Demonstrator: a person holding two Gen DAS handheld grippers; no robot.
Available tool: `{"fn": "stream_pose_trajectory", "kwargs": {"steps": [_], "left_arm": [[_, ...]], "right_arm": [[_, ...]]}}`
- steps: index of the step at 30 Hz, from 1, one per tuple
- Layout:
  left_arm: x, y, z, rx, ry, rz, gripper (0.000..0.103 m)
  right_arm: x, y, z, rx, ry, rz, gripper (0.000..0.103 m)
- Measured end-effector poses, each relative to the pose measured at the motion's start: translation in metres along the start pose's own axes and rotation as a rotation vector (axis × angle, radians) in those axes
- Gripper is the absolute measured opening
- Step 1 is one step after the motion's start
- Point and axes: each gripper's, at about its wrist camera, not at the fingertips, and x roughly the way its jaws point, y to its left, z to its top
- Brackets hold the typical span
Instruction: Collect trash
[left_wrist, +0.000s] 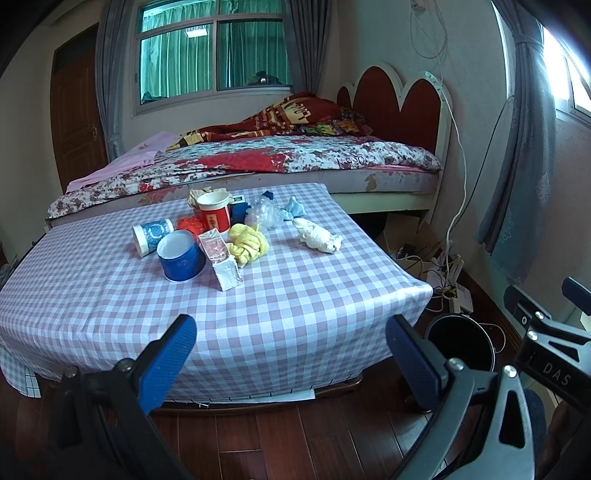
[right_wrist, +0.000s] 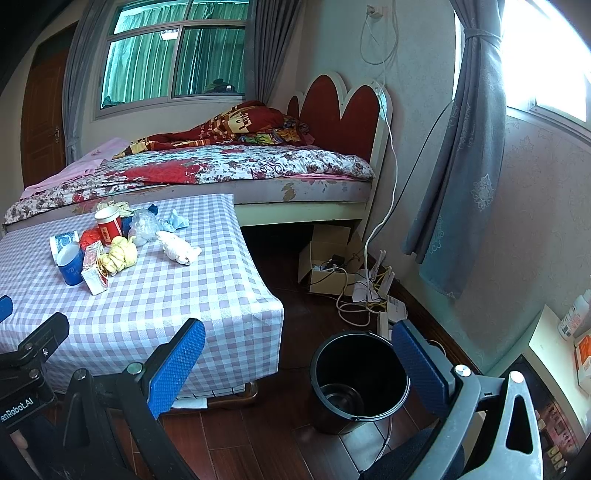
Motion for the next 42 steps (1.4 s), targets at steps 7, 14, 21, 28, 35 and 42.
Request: {"fn": "stream_pose_trajectory", "kwargs": {"steps": [7, 14, 21, 28, 35, 42], "left_arm": [[-0.001, -0.002, -0.001, -0.001, 0.001, -0.002, 0.102], [-0.001, -0.005, -0.004, -0.001, 0.003, -0.004, 0.102], [0.000, -0.004, -0.004, -0.004, -0.001, 0.008, 0.102], [0.028, 0.016, 0.001, 0.008, -0.006, 0.083, 0.102], [0.073, 0.050, 0.010, -0.026, 0.027, 0.151, 0.102], [0.123, 0.068, 0.016, -0.079, 0.054, 0.167, 0.102]], "right_arm": [[0.000, 0.000, -0.001, 0.000, 0.002, 0.001, 0.102], [0.000, 0.003, -0.004, -0.002, 0.002, 0.006, 0.102], [0.002, 0.005, -0.005, -0.010, 0.005, 0.027, 0.102], [0.033, 0.021, 0.007, -0.094, -0.002, 0.145, 0.102], [0.086, 0.058, 0.018, -0.197, 0.024, 0.246, 0.102], [0.153, 0.098, 0.032, -0.225, 0.046, 0.332, 0.102]]}}
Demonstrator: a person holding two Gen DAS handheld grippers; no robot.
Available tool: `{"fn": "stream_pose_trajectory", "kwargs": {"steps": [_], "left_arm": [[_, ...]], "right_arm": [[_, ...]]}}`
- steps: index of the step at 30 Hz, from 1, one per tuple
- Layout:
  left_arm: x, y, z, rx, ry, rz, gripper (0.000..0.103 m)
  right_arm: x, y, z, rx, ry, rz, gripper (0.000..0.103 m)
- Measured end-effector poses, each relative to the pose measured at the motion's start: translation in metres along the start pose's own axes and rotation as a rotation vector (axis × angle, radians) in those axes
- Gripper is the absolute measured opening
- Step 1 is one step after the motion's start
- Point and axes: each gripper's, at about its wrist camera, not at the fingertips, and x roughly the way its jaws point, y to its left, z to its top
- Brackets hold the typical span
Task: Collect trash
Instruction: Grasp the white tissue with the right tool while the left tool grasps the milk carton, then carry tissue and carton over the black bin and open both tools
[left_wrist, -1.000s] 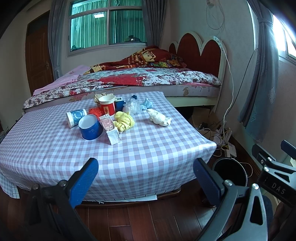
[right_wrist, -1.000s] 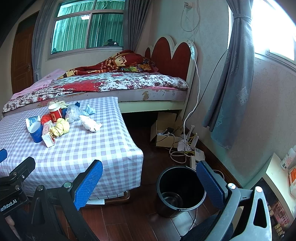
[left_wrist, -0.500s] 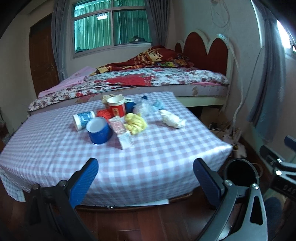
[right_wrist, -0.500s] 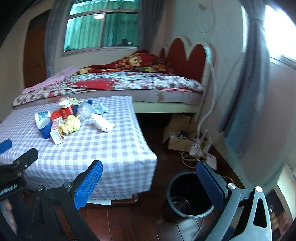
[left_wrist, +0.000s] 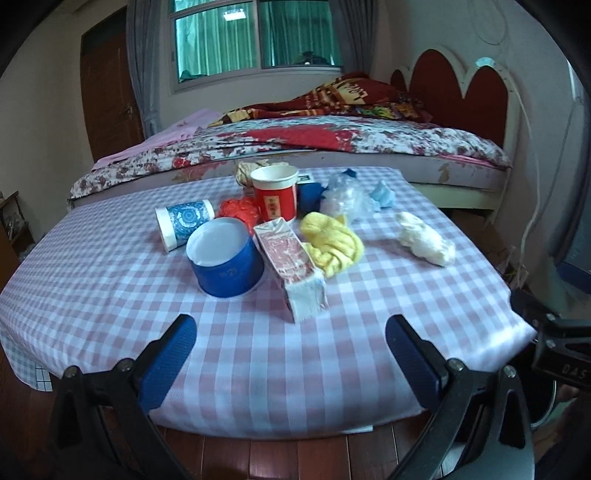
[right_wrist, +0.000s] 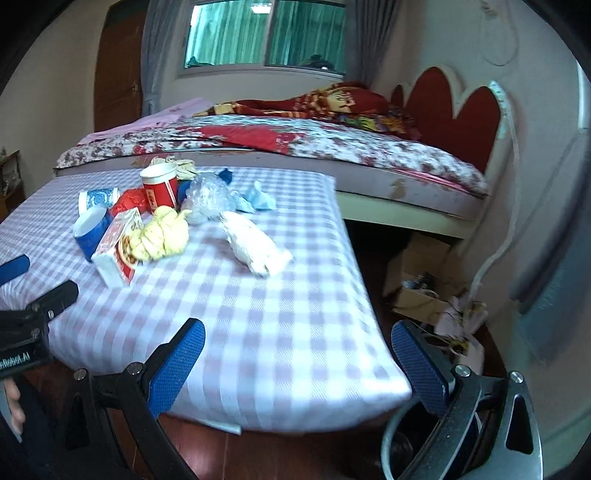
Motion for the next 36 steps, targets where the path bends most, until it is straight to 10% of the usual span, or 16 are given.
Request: {"fn": "stream_pose_trajectory", "kwargs": {"steps": [11, 18, 22, 27, 36], "left_arm": [[0.057, 0.003, 0.018, -0.058, 0.037, -0.006, 0.085], [0.076, 0.006, 0.019, -0.055, 0.083, 0.011, 0.071], [0.080, 0.012, 0.014, -0.053, 0.117, -0.021, 0.038], [0.072, 0.013, 0.009, -0.036, 0.099, -0.038, 0.036], [0.029, 0.016, 0.007, -0.042, -0.001, -0.050, 0.035]], "right_arm": [[0.080, 0.025, 0.041, -0.098, 0.039, 0.055, 0.101], [0.121, 0.029, 0.054, -0.115, 0.115, 0.103, 0.079], [0.131, 0.028, 0.051, -0.107, 0.147, 0.132, 0.068], [0.127, 0.025, 0.046, -0.073, 0.140, 0.177, 0.035], [0.082, 0.015, 0.044, -0.054, 0.029, 0.219, 0.032]]}}
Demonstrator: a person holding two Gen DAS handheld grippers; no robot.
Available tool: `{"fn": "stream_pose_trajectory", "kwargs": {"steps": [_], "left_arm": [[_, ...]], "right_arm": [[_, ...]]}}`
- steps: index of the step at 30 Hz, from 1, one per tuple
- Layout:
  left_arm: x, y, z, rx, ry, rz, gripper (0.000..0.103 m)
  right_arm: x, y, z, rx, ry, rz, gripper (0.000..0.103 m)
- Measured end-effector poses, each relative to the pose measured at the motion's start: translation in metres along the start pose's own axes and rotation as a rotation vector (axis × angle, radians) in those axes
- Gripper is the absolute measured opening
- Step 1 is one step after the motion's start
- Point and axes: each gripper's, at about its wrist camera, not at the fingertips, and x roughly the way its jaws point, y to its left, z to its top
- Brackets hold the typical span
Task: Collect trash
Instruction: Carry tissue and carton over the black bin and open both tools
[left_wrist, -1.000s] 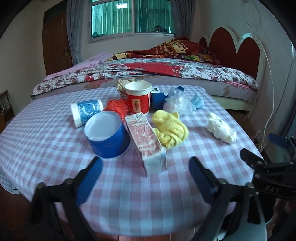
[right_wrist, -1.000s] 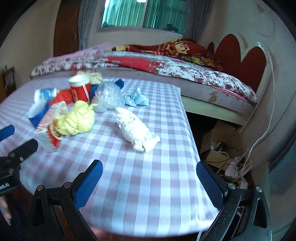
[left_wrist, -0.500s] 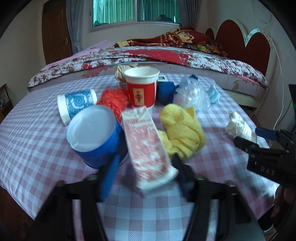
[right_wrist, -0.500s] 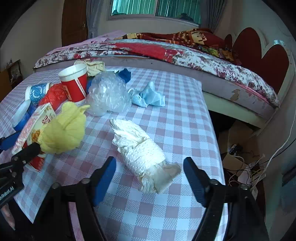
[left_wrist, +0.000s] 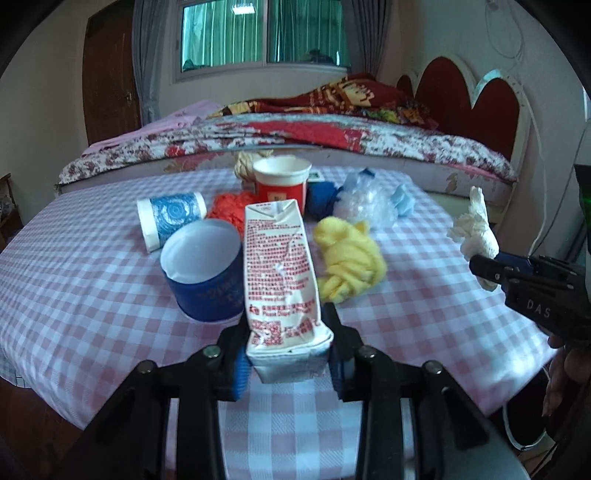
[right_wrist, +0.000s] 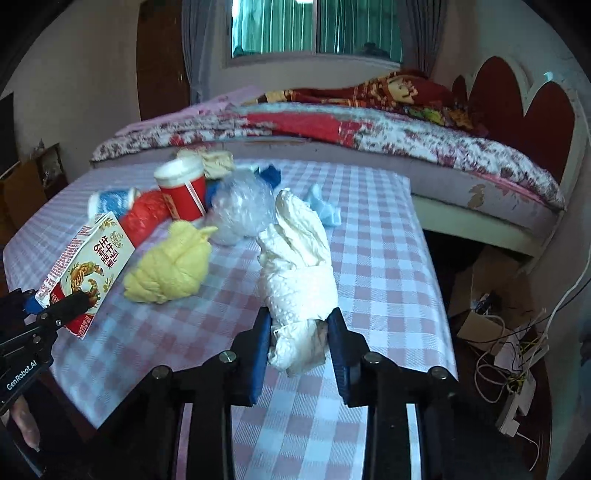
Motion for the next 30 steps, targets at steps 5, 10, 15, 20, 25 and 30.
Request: {"fn": "stream_pose_trajectory", "kwargs": {"steps": [5, 10, 15, 20, 25, 30], "left_arm": [[-0.021, -0.022, 0.003, 0.052, -0.044, -0.068, 0.035], [-0.037, -0.064, 0.003, 0.134, -0.086, -0.173, 0.035], [-0.045, -0.118, -0.003, 0.230, -0.102, -0.309, 0.035], [-0.048, -0.174, -0.014, 0.321, -0.077, -0.464, 0.035], [-0.059, -0.231, -0.033, 0.405, -0.065, -0.599, 0.035], [-0.058, -0.279, -0.063, 0.475, -0.009, -0.679, 0.035]], "right_arm": [[-0.038, -0.008, -0.010, 0.019, -0.066, -0.026, 0.032], [-0.079, -0.036, -0.031, 0.092, -0.103, -0.077, 0.032], [-0.115, -0.080, -0.069, 0.193, -0.089, -0.179, 0.032], [-0.144, -0.128, -0.115, 0.310, -0.041, -0.295, 0.032], [-0.167, -0.170, -0.161, 0.419, 0.006, -0.384, 0.032], [-0.176, -0.201, -0.199, 0.488, 0.049, -0.425, 0.033]]}}
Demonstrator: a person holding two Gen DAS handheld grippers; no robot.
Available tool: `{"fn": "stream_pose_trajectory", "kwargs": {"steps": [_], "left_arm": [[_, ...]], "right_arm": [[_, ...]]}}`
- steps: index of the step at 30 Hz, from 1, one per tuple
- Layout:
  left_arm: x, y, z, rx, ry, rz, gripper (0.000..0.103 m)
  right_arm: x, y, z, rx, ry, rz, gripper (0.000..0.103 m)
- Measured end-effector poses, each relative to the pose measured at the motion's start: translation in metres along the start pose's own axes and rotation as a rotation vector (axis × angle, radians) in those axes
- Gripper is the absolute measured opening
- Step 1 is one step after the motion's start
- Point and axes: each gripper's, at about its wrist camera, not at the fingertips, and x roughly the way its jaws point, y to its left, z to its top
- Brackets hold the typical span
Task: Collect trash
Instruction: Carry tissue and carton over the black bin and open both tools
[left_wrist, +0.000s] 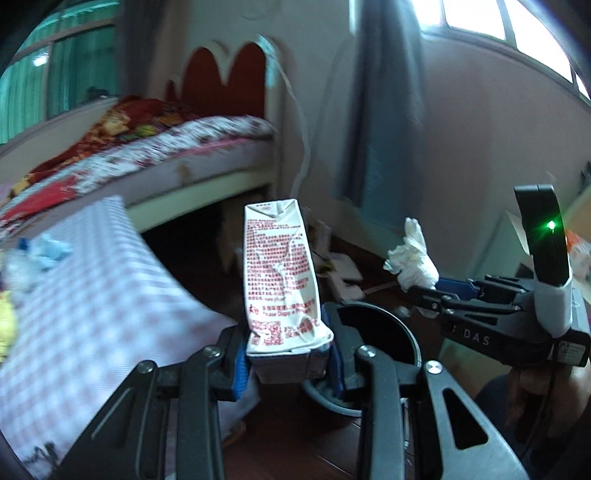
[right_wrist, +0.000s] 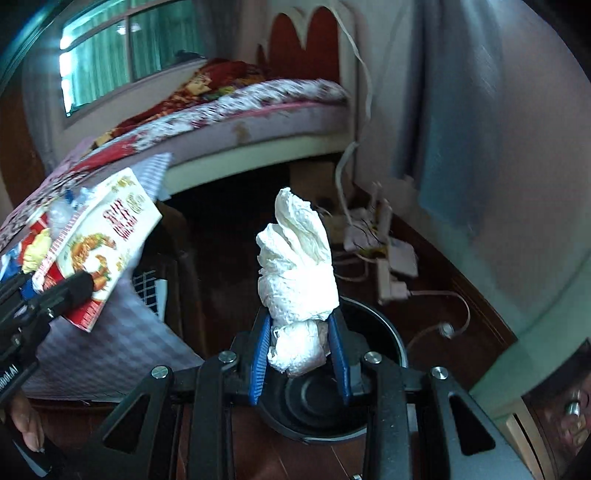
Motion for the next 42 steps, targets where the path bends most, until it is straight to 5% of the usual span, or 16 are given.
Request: {"fn": "stream_pose_trajectory", "kwargs": {"steps": [15, 16, 17, 18, 19, 20, 24, 42], "left_arm": [[0.095, -0.033, -0.019, 0.016, 0.216, -0.145, 0.037], [0.099, -0.030, -0.017, 0.004, 0.220, -0.136, 0.045], [0.099, -0.028, -0.018, -0.010, 0.226, -0.120, 0.071], [0.097, -0.026, -0.018, -0.023, 0.222, -0.101, 0.083], [0.095, -0.024, -0.018, -0.029, 0.211, -0.084, 0.098], [0.092, -0.024, -0.018, -0.027, 0.206, -0.056, 0.100], [0.083, -0.029, -0.021, -0.003, 0.210, 0.000, 0.100], [0.071, -0.023, 0.000, 0.041, 0.139, 0.084, 0.102]], "right_arm": [[0.055, -0.057, -0.031, 0.083, 0.142, 0.042, 0.037], [0.060, -0.058, -0.032, 0.087, 0.154, 0.049, 0.043], [0.065, -0.060, -0.033, 0.091, 0.170, 0.048, 0.061], [0.069, -0.062, -0.035, 0.095, 0.183, 0.030, 0.074], [0.069, -0.063, -0.035, 0.102, 0.181, 0.019, 0.076], [0.070, -0.066, -0.037, 0.116, 0.181, 0.008, 0.076], [0.068, -0.072, -0.039, 0.149, 0.177, -0.026, 0.102], [0.054, -0.066, -0.038, 0.136, 0.132, -0.098, 0.102]]}}
